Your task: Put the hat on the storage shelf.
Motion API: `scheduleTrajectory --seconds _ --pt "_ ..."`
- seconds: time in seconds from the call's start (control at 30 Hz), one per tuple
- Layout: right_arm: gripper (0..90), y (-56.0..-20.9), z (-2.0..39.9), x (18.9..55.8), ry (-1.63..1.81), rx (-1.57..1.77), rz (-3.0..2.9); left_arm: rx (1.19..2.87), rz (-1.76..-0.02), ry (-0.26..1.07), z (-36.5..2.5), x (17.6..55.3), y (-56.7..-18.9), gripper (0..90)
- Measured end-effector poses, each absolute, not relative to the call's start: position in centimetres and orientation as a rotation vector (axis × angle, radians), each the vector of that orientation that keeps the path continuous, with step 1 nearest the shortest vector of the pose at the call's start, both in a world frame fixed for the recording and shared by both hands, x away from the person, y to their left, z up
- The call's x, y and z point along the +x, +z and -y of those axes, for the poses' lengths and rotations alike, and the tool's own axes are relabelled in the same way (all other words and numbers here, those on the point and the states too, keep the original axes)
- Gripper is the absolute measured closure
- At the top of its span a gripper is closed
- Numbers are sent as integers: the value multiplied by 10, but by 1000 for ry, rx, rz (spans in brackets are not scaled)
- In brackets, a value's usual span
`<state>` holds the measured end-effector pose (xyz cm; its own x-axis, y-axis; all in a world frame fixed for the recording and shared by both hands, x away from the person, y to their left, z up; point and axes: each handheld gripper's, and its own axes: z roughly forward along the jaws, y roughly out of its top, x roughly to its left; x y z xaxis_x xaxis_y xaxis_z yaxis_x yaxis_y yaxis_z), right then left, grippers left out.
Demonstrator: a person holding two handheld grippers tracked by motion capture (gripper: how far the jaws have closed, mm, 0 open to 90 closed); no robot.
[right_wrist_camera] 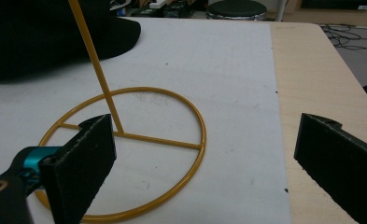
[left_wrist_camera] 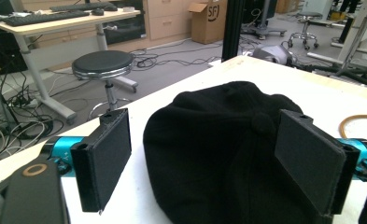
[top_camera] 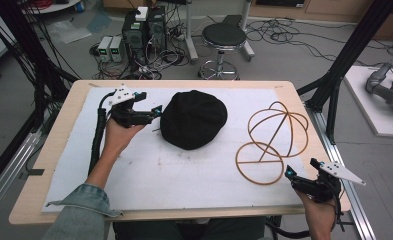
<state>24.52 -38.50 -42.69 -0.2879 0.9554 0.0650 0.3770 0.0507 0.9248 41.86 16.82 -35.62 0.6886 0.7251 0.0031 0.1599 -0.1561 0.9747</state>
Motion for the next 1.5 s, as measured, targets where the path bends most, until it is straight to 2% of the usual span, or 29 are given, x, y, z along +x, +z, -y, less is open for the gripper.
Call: scheduleTrajectory --seconds 0.63,1.4,1.5 --pt "51 -427 386 245 1227 1344 -1729 1708 -654 530 -116 443 -378 199" --pt "51 -428 386 246 1229 1340 -1732 1777 -623 474 -87 456 -405 210" --pt "51 -428 386 246 1230 1344 -1732 1782 -626 470 -85 457 -407 236"
